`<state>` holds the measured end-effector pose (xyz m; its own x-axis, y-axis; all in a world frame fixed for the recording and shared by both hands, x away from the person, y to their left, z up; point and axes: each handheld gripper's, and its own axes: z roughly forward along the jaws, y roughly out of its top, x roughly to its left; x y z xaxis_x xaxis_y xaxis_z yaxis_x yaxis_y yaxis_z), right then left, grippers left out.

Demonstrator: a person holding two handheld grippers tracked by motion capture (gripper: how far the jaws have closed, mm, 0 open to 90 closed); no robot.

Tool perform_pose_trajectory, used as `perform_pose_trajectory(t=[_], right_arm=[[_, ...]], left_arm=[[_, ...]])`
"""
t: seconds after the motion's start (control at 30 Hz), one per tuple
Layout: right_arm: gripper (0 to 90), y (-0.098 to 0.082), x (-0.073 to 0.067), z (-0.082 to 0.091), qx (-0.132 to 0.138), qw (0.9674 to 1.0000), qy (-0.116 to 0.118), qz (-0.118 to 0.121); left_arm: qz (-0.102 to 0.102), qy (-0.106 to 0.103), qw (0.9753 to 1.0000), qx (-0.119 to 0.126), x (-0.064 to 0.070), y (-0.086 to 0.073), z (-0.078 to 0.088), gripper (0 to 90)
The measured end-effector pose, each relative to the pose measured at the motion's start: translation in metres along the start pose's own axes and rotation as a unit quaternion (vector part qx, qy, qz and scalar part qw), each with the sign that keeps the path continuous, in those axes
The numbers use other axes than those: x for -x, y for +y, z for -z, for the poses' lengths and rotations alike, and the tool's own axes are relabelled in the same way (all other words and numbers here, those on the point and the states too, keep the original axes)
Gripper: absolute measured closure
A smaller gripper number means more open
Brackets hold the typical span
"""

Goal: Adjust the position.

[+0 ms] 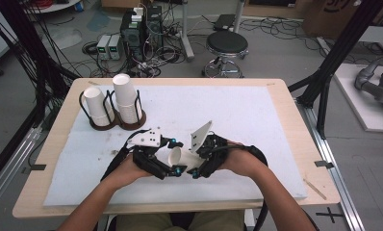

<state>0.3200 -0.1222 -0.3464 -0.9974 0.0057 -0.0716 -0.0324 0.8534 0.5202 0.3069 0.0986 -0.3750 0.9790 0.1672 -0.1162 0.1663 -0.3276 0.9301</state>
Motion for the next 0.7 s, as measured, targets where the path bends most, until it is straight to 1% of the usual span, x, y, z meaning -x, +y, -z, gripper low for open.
perform_pose_trajectory(t=[0.03,0.07,0.1,0.13,0.17,0.23,0.3,0.33,0.4,0.57,0.63,0.67,0.7], right_arm=[[33.4,0.0014,0.0000,-0.0004,-0.007,1.0000,0.004,0.002],[33.3,0.0025,-0.0005,-0.0006,-0.012,0.9999,0.005,-0.002],[33.3,0.0025,-0.0005,-0.0006,-0.012,0.9999,0.005,-0.002],[33.3,0.0036,-0.0002,-0.0009,-0.017,0.9998,0.010,-0.003],[33.2,0.0054,-0.0002,-0.0015,-0.027,0.9995,0.013,0.000],[33.2,0.0061,-0.0005,-0.0021,-0.032,0.9994,0.016,0.002],[33.2,0.0071,-0.0009,-0.0036,-0.044,0.9989,0.019,0.004],[33.1,0.0074,-0.0015,-0.0043,-0.050,0.9985,0.022,0.001],[33.1,0.0076,-0.0015,-0.0056,-0.052,0.9983,0.025,0.003],[32.6,0.0070,-0.0012,-0.0062,-0.058,0.9979,0.028,0.002],[30.7,0.0067,-0.0012,-0.0063,-0.055,0.9982,0.025,0.003],[29.4,0.0060,-0.0011,-0.0062,-0.050,0.9984,0.025,0.000],[27.8,0.0053,-0.0012,-0.0055,-0.046,0.9988,0.020,-0.004]], left_arm=[[0.000,-0.002,1.0000,-0.002,0.0000,-0.0003,-0.0006,22.9],[-0.002,-0.003,1.0000,-0.006,0.0001,-0.0005,-0.0012,24.0],[-0.002,-0.005,0.9999,-0.011,0.0001,-0.0008,-0.0017,24.0],[-0.003,-0.005,0.9999,-0.015,0.0000,-0.0010,-0.0024,24.4],[-0.003,-0.006,0.9998,-0.019,0.0000,-0.0014,-0.0031,26.3],[-0.004,-0.007,0.9996,-0.025,-0.0001,-0.0018,-0.0041,27.2],[-0.001,-0.010,0.9996,-0.026,0.0005,-0.0022,-0.0052,29.3],[-0.002,-0.012,0.9995,-0.028,0.0005,-0.0023,-0.0056,30.6],[-0.004,-0.016,0.9993,-0.033,0.0003,-0.0027,-0.0061,33.2],[-0.008,-0.017,0.9992,-0.036,0.0001,-0.0031,-0.0069,33.9],[-0.011,-0.017,0.9991,-0.036,-0.0007,-0.0028,-0.0059,33.9],[-0.010,-0.016,0.9993,-0.033,-0.0008,-0.0028,-0.0054,33.8],[-0.010,-0.015,0.9993,-0.032,-0.0013,-0.0027,-0.0047,33.9]])
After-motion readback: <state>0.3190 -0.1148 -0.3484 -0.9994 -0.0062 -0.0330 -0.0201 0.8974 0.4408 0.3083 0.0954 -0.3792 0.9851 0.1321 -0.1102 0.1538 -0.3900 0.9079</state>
